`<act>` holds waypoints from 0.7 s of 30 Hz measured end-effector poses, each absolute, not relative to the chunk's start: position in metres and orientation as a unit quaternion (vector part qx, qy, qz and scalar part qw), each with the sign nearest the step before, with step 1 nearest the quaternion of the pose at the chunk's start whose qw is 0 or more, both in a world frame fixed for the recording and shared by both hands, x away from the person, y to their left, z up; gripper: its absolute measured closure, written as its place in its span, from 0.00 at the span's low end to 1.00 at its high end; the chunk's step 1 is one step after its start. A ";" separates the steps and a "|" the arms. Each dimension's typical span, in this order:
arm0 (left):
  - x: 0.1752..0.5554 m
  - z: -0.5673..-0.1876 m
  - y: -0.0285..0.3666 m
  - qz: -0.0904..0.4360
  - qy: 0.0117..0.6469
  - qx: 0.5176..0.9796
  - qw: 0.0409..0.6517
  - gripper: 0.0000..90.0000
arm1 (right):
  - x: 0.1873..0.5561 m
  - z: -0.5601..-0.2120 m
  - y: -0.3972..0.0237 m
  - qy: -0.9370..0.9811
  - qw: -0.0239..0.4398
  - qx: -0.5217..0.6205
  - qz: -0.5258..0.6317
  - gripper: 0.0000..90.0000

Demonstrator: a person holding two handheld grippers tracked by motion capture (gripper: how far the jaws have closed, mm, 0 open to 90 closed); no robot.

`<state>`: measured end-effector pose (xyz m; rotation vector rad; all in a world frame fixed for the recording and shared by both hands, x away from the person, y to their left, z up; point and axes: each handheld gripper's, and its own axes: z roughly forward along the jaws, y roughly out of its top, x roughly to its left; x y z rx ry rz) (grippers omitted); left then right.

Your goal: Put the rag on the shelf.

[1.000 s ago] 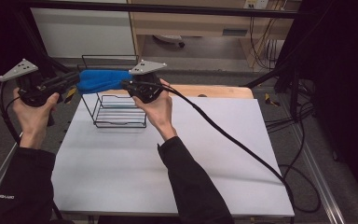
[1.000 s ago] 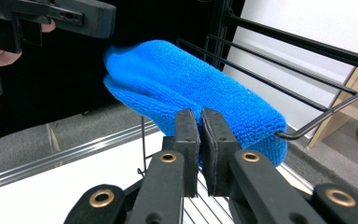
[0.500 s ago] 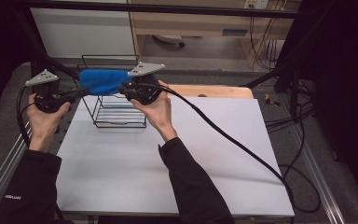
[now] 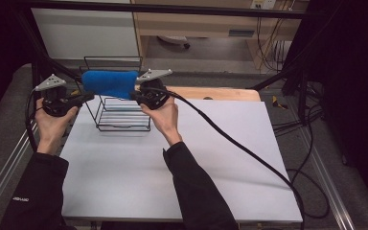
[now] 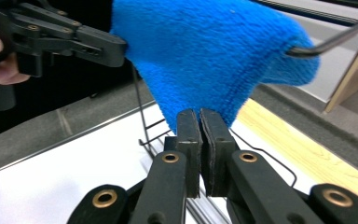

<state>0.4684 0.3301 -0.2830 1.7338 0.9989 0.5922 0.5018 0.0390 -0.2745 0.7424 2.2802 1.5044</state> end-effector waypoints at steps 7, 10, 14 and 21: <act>0.466 -0.283 0.329 0.244 0.408 0.720 0.506 0.98 | 0.499 -0.274 0.033 0.790 0.163 0.247 0.537 0.90; 0.462 -0.281 0.329 0.244 0.405 0.722 0.505 0.92 | 0.493 -0.267 0.028 0.789 0.165 0.237 0.542 0.84; 0.454 -0.278 0.330 0.243 0.404 0.724 0.504 0.80 | 0.485 -0.257 0.020 0.784 0.164 0.236 0.550 0.71; 0.443 -0.281 0.328 0.242 0.409 0.735 0.484 0.58 | 0.475 -0.247 -0.007 0.780 0.159 0.253 0.550 0.51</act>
